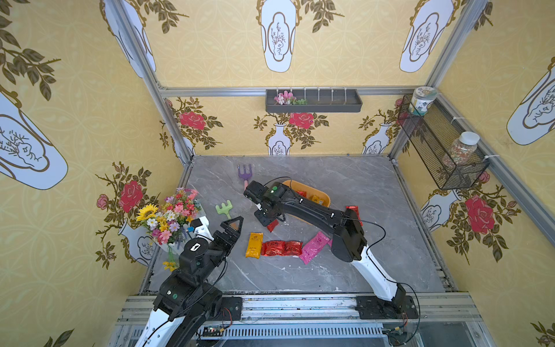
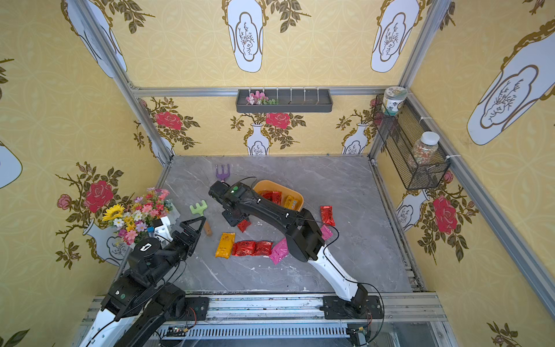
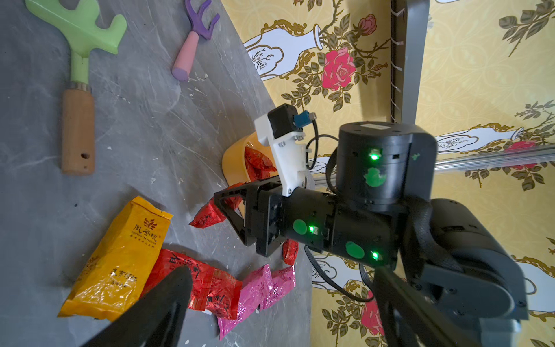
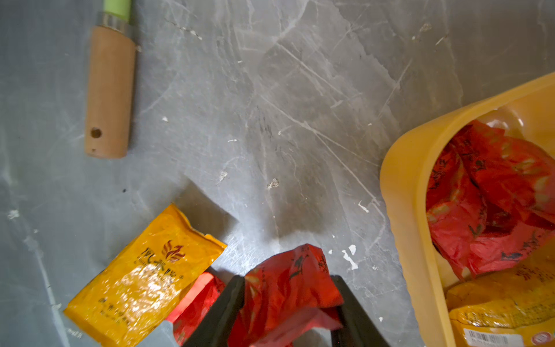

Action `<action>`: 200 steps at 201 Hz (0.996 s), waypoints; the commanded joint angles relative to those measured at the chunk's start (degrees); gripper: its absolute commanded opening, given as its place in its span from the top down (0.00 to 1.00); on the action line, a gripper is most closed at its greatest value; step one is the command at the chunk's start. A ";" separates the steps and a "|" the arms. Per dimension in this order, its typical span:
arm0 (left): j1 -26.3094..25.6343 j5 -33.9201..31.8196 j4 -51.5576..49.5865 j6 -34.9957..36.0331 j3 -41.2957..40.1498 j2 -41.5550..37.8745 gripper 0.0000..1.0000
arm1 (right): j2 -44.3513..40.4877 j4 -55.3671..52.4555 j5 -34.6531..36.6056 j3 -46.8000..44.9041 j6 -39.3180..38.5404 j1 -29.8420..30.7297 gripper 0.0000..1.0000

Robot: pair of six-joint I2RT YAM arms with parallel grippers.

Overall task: Take the tea bags out of the storage box
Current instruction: Place the tea bag at the center of the board.

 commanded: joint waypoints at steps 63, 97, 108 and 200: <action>0.05 -0.40 -0.25 -0.20 -0.34 -0.31 0.00 | 4.03 4.95 -5.91 1.37 2.60 -1.72 0.39; 0.05 0.14 0.46 0.14 0.00 0.98 0.00 | 1.96 10.97 -8.46 -1.29 4.43 -2.11 0.28; 0.05 0.13 0.57 0.19 0.24 1.34 0.00 | 0.54 13.07 -9.37 -2.47 4.86 -2.28 0.26; 0.05 2.45 10.26 2.92 4.41 13.27 0.00 | -18.66 19.70 -11.53 -11.96 7.48 -7.58 0.30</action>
